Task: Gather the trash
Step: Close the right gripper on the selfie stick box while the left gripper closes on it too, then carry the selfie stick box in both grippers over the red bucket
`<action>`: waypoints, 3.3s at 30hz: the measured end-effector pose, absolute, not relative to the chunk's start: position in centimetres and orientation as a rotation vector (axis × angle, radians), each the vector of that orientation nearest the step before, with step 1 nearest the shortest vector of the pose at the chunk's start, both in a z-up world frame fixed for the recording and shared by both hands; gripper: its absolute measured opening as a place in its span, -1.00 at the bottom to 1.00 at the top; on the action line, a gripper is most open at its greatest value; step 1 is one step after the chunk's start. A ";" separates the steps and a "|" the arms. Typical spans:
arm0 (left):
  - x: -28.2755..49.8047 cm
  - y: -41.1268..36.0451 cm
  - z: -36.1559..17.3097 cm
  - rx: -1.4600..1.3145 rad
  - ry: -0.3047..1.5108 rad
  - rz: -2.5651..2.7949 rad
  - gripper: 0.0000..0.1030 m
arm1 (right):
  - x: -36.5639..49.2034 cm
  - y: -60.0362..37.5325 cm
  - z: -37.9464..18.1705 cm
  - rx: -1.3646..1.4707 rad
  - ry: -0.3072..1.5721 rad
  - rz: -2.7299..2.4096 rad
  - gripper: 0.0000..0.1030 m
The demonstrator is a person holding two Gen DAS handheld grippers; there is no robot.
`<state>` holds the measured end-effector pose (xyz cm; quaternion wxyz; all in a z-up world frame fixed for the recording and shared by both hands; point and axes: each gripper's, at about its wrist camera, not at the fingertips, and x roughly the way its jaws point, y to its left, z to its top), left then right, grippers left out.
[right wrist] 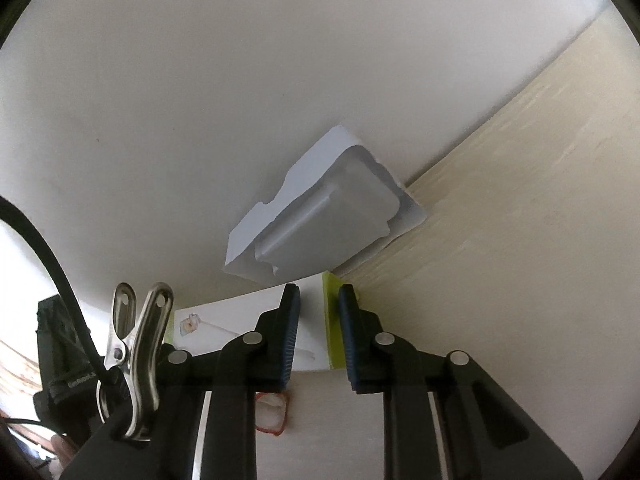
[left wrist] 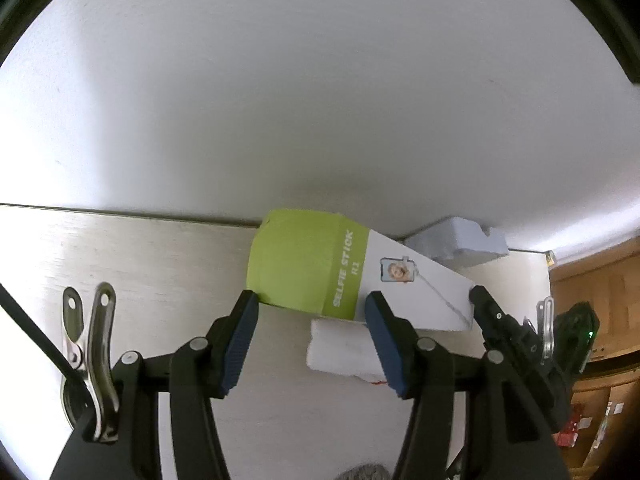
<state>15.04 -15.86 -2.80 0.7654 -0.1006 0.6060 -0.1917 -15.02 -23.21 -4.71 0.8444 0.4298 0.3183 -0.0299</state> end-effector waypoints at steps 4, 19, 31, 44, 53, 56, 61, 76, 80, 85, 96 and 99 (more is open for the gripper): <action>14.7 -15.9 -2.0 -0.210 1.309 -0.410 0.13 | -17.6 -24.6 -5.7 0.918 0.656 -0.062 -0.59; 13.5 -16.0 2.1 -0.170 1.213 -0.383 0.12 | -17.8 -20.3 -5.3 0.898 0.639 0.034 -0.59; 11.1 -14.6 2.2 -0.134 1.207 -0.357 0.12 | -18.7 -17.2 -4.4 0.830 0.604 0.106 -0.59; 9.4 -10.8 4.3 -0.122 1.131 -0.334 0.13 | -18.3 -16.2 -4.0 0.779 0.582 0.187 -0.59; 8.8 -6.0 3.7 -0.164 1.130 -0.282 0.18 | -15.7 -13.2 -4.9 0.742 0.585 0.247 -0.59; 8.5 -4.6 3.2 -0.199 1.122 -0.269 0.18 | -15.2 -13.0 -4.6 0.714 0.595 0.263 -0.59; 7.6 -3.4 2.0 -0.255 1.118 -0.250 0.19 | -14.5 -13.1 -3.4 0.636 0.623 0.284 -0.59; 5.6 4.1 -0.9 -0.385 1.127 -0.179 0.20 | -10.5 -8.3 -3.3 0.488 0.741 0.353 -0.59; 4.0 7.5 -0.7 -0.415 1.130 -0.141 0.20 | -9.3 -6.5 -3.0 0.469 0.758 0.384 -0.59; 3.4 11.2 -0.3 -0.443 1.094 -0.081 0.20 | -7.6 -4.3 -2.4 0.435 0.769 0.442 -0.59; 3.4 17.2 -0.3 -0.506 1.091 -0.007 0.20 | -5.1 -2.4 -3.1 0.413 0.803 0.495 -0.59; 3.3 18.6 -0.6 -0.523 1.093 0.008 0.20 | -4.8 -2.5 -3.1 0.409 0.803 0.506 -0.59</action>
